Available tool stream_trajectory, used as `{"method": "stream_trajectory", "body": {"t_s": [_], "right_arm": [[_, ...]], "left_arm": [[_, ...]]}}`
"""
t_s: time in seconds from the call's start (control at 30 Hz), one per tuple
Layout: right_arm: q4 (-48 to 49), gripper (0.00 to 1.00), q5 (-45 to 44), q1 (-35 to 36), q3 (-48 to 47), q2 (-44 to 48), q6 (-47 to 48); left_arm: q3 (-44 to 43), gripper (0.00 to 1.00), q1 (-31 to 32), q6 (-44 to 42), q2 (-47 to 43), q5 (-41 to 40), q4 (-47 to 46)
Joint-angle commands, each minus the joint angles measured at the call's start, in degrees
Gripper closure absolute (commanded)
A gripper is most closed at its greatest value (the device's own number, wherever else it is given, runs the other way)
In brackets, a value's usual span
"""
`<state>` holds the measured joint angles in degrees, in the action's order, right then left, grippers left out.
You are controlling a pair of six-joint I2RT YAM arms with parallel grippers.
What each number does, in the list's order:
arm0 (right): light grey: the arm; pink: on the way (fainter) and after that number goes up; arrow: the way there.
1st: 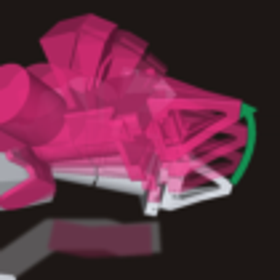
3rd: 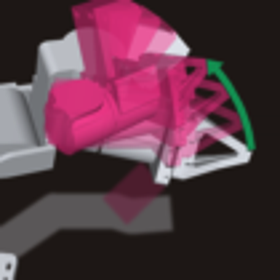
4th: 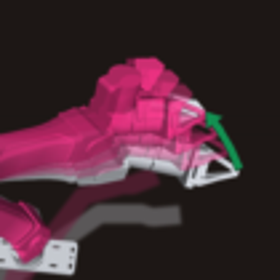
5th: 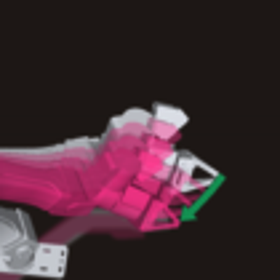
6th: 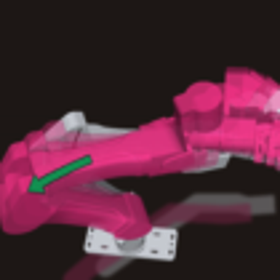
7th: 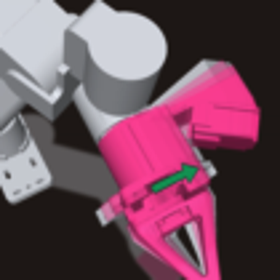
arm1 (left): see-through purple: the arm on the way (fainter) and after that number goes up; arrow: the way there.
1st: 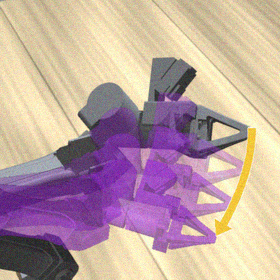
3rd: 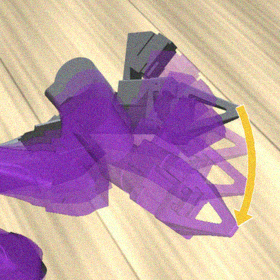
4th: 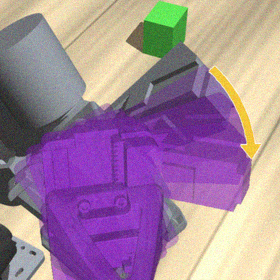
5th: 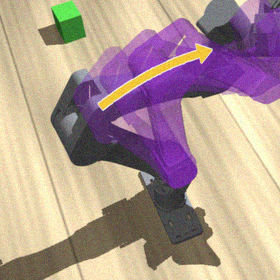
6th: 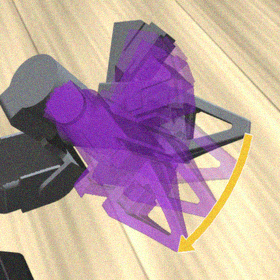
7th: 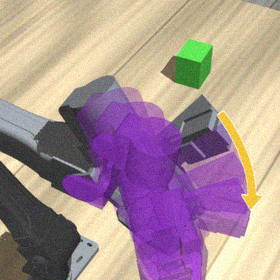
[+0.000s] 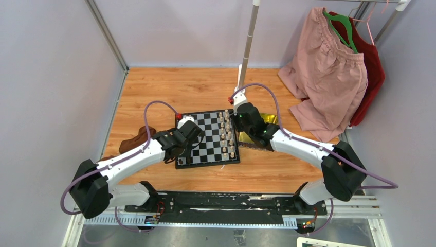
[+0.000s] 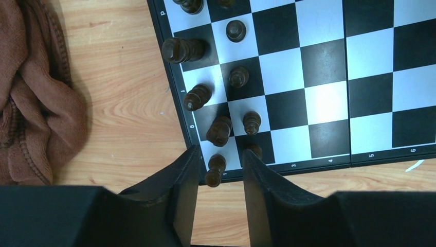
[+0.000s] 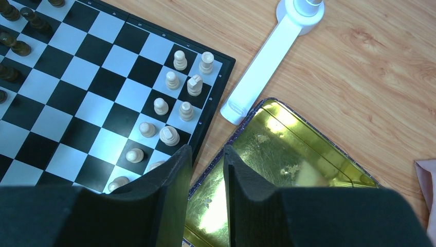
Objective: Set up the chess pieces on the board
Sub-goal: Adjust the chess piece on the chessboard.
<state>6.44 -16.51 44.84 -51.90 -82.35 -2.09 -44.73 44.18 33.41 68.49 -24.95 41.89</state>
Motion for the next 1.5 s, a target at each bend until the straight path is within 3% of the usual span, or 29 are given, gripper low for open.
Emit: {"method": "stream_trajectory", "body": {"t_s": [0.0, 1.23, 1.47], "right_arm": [[0.9, 0.66, 0.0, -0.7, -1.0, -0.4, 0.1], [0.9, 0.66, -0.4, -0.8, -0.3, -1.0, 0.1], [0.9, 0.66, -0.4, -0.8, -0.4, -1.1, 0.1]], "left_arm": [[0.1, 0.6, 0.4, 0.8, 0.1, -2.1, -2.2], [3.3, 0.66, -4.4, 0.7, 3.4, 1.6, -7.2], [3.6, 0.74, -4.8, 0.5, 3.2, 2.0, -7.6]]}}
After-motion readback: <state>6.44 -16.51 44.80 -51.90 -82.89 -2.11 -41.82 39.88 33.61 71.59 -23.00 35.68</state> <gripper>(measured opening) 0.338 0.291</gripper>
